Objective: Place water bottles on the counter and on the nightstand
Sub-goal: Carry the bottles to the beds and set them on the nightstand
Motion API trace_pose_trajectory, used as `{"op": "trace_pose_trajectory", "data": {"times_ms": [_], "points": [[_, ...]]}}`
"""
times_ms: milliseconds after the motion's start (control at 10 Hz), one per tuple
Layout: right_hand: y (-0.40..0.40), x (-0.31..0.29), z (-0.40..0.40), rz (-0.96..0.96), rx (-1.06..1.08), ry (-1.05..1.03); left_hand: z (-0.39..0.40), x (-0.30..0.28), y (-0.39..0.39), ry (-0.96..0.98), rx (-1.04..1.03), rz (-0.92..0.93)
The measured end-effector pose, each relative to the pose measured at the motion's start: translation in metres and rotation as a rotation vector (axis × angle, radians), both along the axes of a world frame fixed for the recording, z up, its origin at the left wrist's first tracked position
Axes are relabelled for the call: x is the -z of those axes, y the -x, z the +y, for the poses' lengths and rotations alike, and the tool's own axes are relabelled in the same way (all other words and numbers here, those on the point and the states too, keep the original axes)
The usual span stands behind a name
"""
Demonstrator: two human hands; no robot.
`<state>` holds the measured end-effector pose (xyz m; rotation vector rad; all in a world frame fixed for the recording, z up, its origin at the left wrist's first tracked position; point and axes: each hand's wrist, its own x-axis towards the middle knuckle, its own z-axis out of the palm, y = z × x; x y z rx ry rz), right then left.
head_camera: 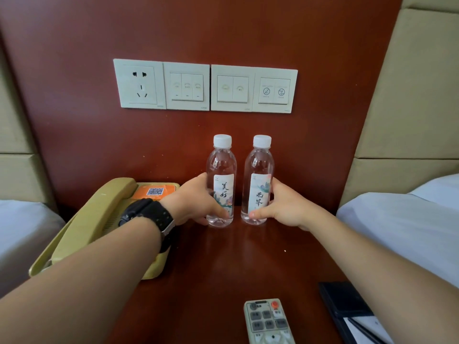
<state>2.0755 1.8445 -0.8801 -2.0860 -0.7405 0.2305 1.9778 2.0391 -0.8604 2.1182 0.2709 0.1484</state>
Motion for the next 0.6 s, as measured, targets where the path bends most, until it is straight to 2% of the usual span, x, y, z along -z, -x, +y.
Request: {"op": "trace_pose_trajectory", "data": {"times_ms": [300,400,500,600], "points": [[-0.009,-0.001,0.006,0.042,0.025,0.031,0.010,0.000,-0.022,0.014,0.007,0.046],[0.010,-0.020,0.001,0.049,0.085,0.113,0.001,-0.012,-0.016,-0.170,-0.094,0.038],[0.029,-0.050,-0.018,-0.018,0.160,0.060,-0.010,-0.035,0.008,-0.192,-0.304,-0.169],[0.057,-0.091,-0.056,-0.207,0.257,-0.181,-0.017,-0.059,0.048,0.010,-0.419,-0.512]]}}
